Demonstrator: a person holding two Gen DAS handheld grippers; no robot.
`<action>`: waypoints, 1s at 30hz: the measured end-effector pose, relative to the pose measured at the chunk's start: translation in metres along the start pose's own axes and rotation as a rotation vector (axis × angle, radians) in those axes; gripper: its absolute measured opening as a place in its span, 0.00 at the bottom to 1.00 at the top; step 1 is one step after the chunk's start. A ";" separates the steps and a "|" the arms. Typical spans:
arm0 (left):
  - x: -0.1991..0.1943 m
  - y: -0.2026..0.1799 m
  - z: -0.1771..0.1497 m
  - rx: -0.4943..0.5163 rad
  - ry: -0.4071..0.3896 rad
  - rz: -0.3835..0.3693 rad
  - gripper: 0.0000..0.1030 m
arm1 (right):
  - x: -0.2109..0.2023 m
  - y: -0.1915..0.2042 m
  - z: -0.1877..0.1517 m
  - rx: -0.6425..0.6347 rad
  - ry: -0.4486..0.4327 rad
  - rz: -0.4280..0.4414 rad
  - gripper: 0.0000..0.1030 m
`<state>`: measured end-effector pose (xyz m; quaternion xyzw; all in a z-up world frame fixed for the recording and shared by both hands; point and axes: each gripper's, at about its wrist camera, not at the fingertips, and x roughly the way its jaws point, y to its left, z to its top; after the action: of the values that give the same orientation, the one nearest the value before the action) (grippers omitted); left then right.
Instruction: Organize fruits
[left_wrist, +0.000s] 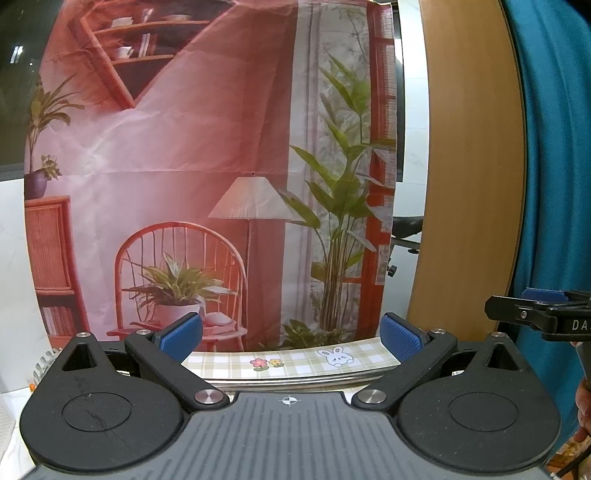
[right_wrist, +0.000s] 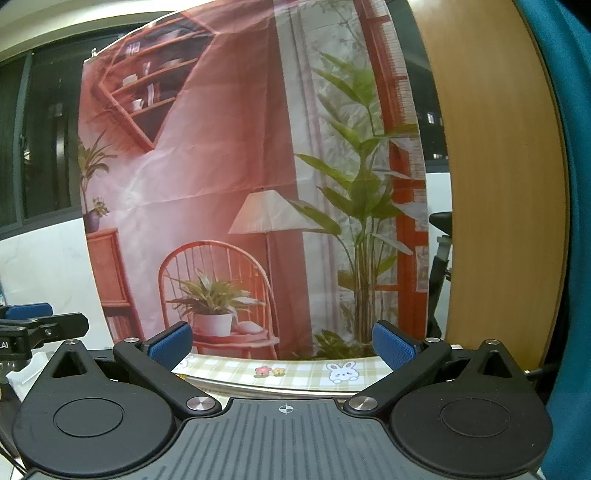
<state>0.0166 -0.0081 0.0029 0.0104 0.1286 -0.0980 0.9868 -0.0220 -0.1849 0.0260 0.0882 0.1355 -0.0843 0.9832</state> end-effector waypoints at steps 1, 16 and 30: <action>0.000 0.000 0.000 -0.001 -0.001 0.001 1.00 | -0.001 0.000 0.000 -0.001 -0.001 -0.001 1.00; -0.002 0.000 0.002 -0.003 -0.008 -0.001 1.00 | -0.003 0.000 0.003 -0.009 -0.012 -0.005 1.00; -0.004 0.001 0.002 -0.006 -0.009 -0.007 1.00 | -0.004 0.000 0.004 -0.013 -0.016 -0.004 1.00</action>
<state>0.0140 -0.0070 0.0061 0.0066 0.1243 -0.1014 0.9870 -0.0251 -0.1854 0.0307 0.0808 0.1286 -0.0862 0.9846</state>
